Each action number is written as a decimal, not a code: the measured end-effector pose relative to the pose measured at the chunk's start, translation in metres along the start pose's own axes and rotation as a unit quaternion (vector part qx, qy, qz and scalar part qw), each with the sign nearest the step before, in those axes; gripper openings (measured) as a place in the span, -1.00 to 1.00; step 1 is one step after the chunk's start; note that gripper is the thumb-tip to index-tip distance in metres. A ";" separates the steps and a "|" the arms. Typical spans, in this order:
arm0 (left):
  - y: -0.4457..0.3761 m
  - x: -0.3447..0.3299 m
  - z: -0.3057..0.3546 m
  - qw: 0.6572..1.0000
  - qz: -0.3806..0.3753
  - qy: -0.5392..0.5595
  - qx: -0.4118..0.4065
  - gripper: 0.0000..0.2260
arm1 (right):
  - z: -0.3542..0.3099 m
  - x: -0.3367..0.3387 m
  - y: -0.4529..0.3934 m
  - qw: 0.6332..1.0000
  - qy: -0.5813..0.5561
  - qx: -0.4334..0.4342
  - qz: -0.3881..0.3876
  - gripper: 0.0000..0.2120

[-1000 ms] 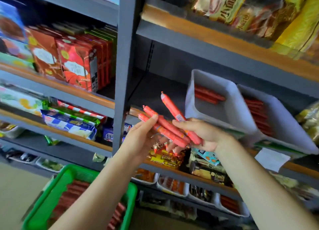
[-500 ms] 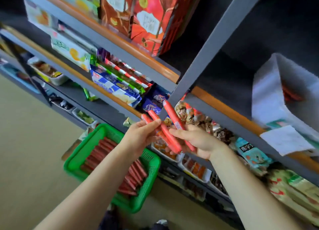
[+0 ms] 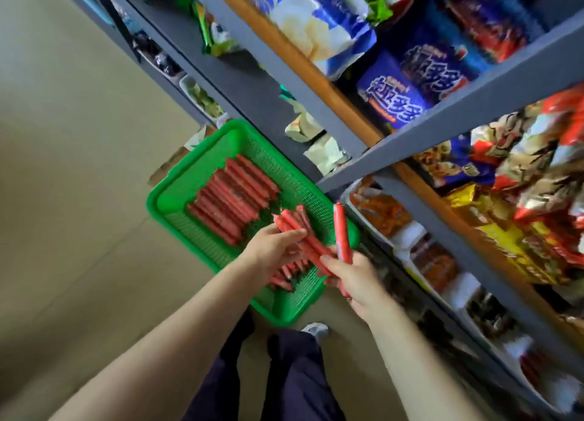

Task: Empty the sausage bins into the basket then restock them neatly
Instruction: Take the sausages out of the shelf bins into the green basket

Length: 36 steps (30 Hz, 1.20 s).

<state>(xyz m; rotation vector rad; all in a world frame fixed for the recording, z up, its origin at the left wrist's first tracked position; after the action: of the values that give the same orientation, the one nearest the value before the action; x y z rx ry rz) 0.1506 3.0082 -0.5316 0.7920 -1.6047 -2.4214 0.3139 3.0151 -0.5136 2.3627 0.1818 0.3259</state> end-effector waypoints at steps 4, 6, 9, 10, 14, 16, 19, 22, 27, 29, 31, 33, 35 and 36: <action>-0.065 0.025 -0.034 0.997 0.033 0.031 0.055 -0.87 | 0.067 -0.017 -0.046 1.000 0.020 -0.014 0.020 -0.80; -0.090 0.031 -0.047 0.995 0.076 0.015 0.062 -0.86 | 0.091 -0.022 -0.063 0.997 0.068 -0.011 0.022 -0.79; -0.125 0.030 -0.061 0.987 0.143 -0.013 0.078 -0.86 | 0.110 -0.021 -0.079 0.983 0.182 0.020 0.025 -0.90; -0.135 0.028 -0.063 0.984 0.156 -0.018 0.083 -0.88 | 0.111 -0.019 -0.083 0.979 0.197 0.034 0.028 -0.89; -0.153 0.019 -0.066 0.986 0.139 -0.023 0.095 -0.91 | 0.102 -0.003 -0.090 0.968 0.240 0.066 0.034 -0.86; -0.152 0.018 -0.067 0.985 0.140 -0.046 0.090 -0.87 | 0.100 0.005 -0.092 0.971 0.228 0.066 0.028 -0.88; -0.144 0.029 -0.066 0.984 0.137 -0.080 0.076 -0.84 | 0.099 0.006 -0.092 0.974 0.219 0.058 0.004 -0.91; -0.129 0.037 -0.057 0.997 0.007 -0.047 0.058 -0.79 | 0.090 -0.011 -0.090 0.973 0.210 0.066 -0.074 -0.84; -0.115 0.061 -0.039 0.999 0.023 0.014 0.018 -0.91 | 0.073 -0.055 -0.090 0.972 0.146 0.077 -0.167 -0.93; -0.115 0.078 -0.031 0.997 0.059 0.058 0.011 -0.95 | 0.071 -0.066 -0.093 0.982 0.090 0.057 -0.158 -0.88; -0.114 0.095 -0.023 0.992 0.091 0.085 -0.005 -0.95 | 0.070 -0.073 -0.097 0.989 0.030 0.021 -0.141 -0.88; -0.113 0.108 -0.017 0.989 0.114 0.090 -0.024 -0.93 | 0.070 -0.081 -0.099 0.992 -0.019 -0.013 -0.125 -0.90; -0.111 0.120 -0.014 0.986 0.139 0.077 -0.041 -0.93 | 0.068 -0.094 -0.101 0.992 -0.058 -0.041 -0.103 -0.88; -0.110 0.126 -0.013 0.985 0.153 0.067 -0.047 -0.91 | 0.066 -0.101 -0.102 0.991 -0.079 -0.055 -0.090 -0.86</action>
<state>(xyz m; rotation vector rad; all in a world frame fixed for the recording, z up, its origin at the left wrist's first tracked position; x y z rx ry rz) 0.0686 2.9958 -0.6779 0.6253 -1.4328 -2.1619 0.2320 3.0226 -0.6487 2.2314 0.2925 0.0607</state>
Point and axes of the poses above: each hand's wrist, its own y-axis away from the middle knuckle, its own x-axis out of the back of the hand, z = x × y, the point moved 2 cm from there along -y, towards the middle knuckle, and after that the axes turned 11 degrees about x, right-handed, at the moved point
